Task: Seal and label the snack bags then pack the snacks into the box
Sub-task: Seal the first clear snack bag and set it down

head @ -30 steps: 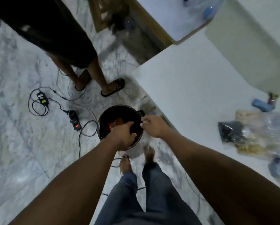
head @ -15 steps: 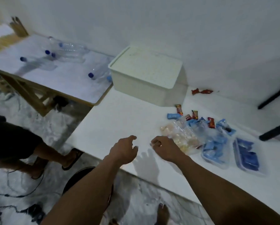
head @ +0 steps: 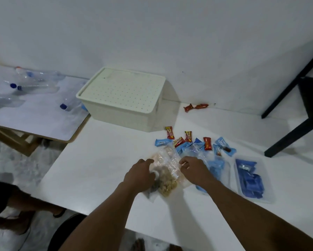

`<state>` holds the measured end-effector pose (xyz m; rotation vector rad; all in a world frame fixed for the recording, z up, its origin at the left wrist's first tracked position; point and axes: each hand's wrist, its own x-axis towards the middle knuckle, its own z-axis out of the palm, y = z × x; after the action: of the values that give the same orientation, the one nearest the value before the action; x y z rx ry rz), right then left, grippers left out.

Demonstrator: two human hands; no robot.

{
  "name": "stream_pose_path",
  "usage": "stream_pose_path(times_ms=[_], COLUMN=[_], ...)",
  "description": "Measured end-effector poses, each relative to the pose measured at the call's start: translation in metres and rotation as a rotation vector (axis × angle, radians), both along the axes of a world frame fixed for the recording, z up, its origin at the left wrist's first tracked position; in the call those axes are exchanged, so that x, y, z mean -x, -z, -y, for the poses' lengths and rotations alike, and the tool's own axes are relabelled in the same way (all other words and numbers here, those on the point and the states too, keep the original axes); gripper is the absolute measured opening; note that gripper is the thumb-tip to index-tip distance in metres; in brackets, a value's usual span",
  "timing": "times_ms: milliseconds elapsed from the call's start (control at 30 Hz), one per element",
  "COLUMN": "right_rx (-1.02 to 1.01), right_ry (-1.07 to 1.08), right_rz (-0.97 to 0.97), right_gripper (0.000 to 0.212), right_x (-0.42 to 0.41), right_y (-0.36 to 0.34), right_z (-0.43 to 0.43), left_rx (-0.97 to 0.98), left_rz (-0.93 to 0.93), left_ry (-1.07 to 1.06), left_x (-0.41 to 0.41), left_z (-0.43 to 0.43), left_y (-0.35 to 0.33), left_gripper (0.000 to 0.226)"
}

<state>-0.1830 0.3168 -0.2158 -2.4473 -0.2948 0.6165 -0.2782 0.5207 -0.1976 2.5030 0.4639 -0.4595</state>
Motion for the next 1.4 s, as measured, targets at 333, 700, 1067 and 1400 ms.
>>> stream_pose_path(times_ms=[333, 700, 1067, 1400], right_rx=[0.191, 0.099, -0.217, -0.272], right_ry=[0.055, 0.063, 0.237, 0.156], right_rz=[-0.083, -0.228, -0.363, -0.095], right_gripper=[0.035, 0.007, 0.015, 0.013], right_x=[-0.007, -0.018, -0.049, -0.114], right_y=[0.022, 0.023, -0.049, -0.176], right_z=[-0.026, -0.046, -0.043, -0.033], left_rx=[0.016, 0.073, 0.259, 0.364], left_rz=[-0.039, -0.092, -0.144, 0.123], left_ry=[0.111, 0.307, 0.399, 0.341], left_x=[-0.056, -0.098, -0.151, -0.212], left_z=[-0.021, -0.039, -0.058, -0.064], left_y=[0.020, 0.037, -0.018, -0.151], left_gripper=[0.064, 0.058, 0.014, 0.026])
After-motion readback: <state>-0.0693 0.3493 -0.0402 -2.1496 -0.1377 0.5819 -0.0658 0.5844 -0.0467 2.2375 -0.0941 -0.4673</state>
